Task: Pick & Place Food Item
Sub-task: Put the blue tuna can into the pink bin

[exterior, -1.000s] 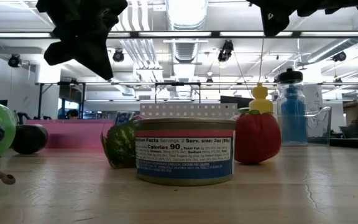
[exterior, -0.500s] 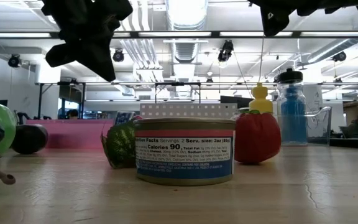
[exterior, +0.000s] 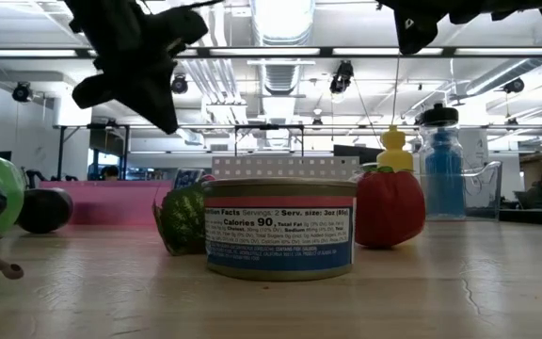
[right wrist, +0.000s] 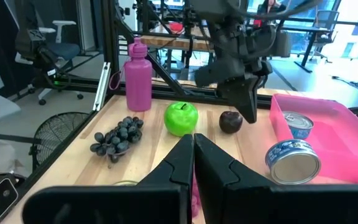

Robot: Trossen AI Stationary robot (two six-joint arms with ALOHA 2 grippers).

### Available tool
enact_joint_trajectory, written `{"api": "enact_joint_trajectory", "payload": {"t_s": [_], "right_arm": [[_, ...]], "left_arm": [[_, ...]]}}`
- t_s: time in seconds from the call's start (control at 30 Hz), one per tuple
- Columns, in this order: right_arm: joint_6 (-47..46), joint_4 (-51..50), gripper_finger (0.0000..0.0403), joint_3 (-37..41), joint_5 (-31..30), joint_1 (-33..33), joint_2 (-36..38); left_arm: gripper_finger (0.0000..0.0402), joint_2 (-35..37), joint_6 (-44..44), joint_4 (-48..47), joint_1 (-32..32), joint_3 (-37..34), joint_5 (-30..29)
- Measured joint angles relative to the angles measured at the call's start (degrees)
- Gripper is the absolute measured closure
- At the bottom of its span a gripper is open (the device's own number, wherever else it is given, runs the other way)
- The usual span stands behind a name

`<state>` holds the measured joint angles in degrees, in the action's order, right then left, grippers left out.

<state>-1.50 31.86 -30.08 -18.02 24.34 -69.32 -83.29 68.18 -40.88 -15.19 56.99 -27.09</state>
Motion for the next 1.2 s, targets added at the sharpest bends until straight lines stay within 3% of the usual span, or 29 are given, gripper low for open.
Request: {"api": "enact_joint_trajectory", "payload": {"t_s": [0.3,0.8,1.0,1.2], "right_arm": [[0.0,0.0,0.0394,0.03,0.0,-0.02,0.0],[0.02,-0.04,0.0394,-0.2,-0.01,0.02,0.0],[0.02,-0.07,0.0394,-0.19,0.0,0.02,0.0],[0.02,-0.05,0.0394,-0.19,0.0,0.02,0.0]], "left_arm": [[0.0363,-2.42,3.73,-0.46,2.42,0.02,-2.94],[0.0146,-9.4,4.15,1.03,5.85,0.04,-8.11],[0.0102,-12.01,5.4,2.85,6.72,0.04,-8.86],[0.0085,-12.96,5.38,3.63,7.44,0.04,-9.37]]}}
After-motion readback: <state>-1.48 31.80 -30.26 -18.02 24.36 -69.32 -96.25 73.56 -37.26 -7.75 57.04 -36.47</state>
